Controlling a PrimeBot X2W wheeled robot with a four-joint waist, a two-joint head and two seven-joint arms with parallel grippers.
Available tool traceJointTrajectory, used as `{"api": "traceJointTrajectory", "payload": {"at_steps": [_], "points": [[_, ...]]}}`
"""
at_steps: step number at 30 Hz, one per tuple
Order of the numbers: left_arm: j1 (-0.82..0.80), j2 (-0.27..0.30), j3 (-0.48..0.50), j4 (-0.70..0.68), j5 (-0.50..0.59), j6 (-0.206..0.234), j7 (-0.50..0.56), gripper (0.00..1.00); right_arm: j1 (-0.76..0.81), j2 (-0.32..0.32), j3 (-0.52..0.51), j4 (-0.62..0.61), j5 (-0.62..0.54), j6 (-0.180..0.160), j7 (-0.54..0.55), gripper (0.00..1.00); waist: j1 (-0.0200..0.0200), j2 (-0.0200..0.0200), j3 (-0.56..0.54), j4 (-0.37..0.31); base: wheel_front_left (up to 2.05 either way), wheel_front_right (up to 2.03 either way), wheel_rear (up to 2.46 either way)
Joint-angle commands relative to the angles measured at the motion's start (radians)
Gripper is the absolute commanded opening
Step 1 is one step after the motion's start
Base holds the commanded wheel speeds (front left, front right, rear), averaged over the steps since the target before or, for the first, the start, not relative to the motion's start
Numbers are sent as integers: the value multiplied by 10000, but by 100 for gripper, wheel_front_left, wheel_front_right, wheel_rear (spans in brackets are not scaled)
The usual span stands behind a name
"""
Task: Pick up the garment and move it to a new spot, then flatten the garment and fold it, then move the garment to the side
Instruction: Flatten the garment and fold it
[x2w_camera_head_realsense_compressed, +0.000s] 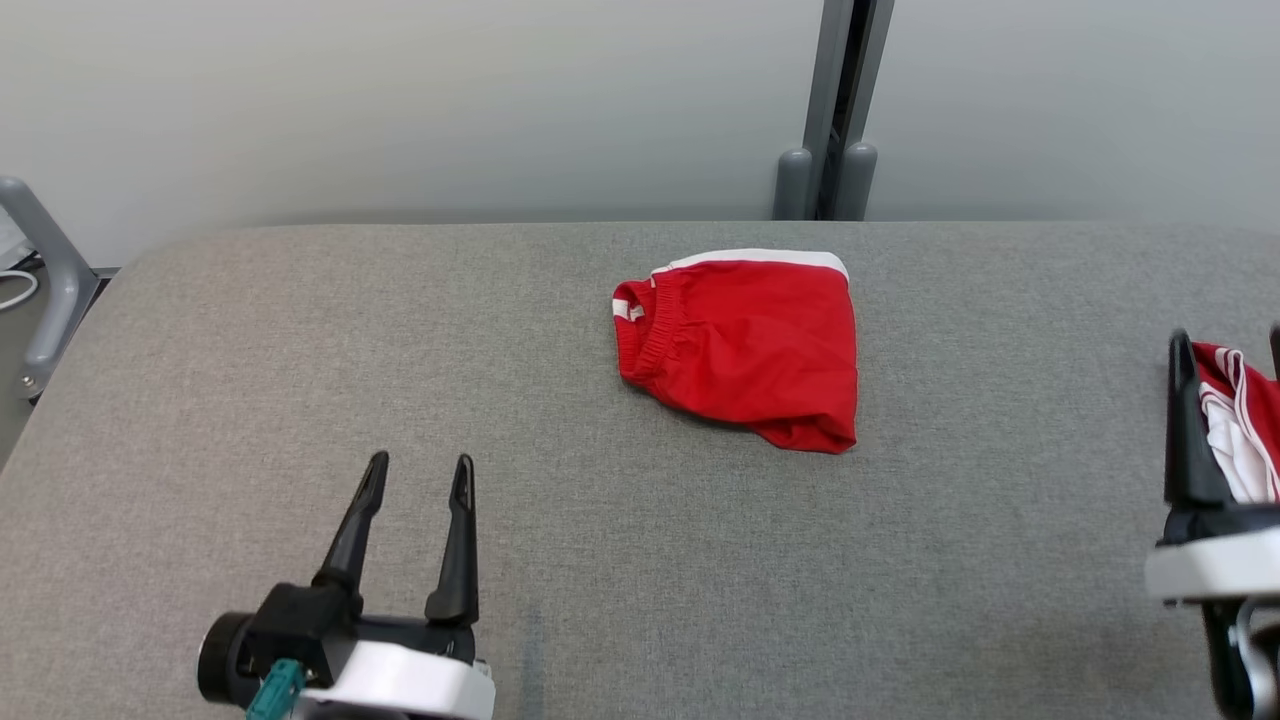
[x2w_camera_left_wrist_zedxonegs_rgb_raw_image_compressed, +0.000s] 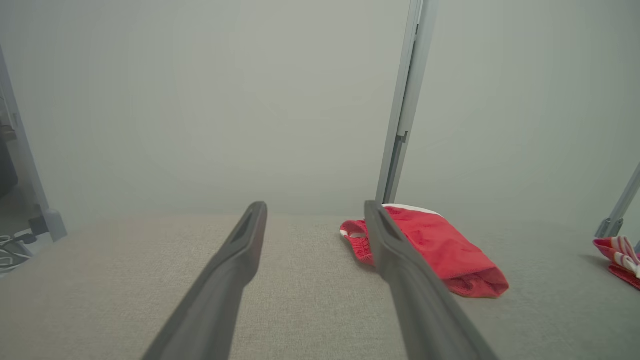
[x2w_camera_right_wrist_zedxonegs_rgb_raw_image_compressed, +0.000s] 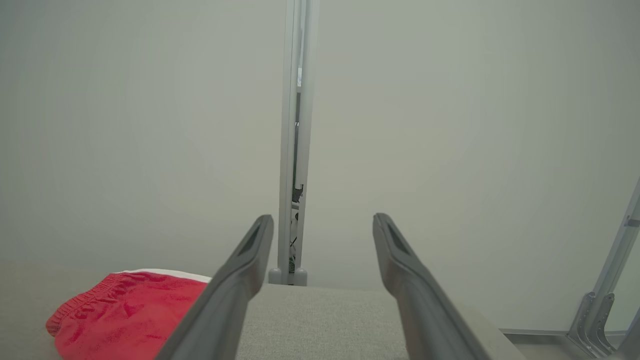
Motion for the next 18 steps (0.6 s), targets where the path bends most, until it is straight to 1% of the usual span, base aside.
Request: {"api": "traceJointTrajectory", "payload": {"at_steps": [1,7,15,18], "points": [[189,44,17,-80,-4,103,-39,100,337,248,-197,-149,5,-1,-34,100,0,-1,11,9,0,0,0],[457,40,15,-289,99,230,-39,100,939,630,-395,-310,1,-2,-33,100,0,-1,77,52,0,0,0],[540,37,-85,-332,155,248,-39,100,1070,759,-342,-184,146,-2,-34,100,0,-1,81,117,0,0,0],[514,37,-161,-304,4,232,-39,100,1042,794,-406,-158,265,-1,-34,100,0,-1,93,145,0,0,0]]}}
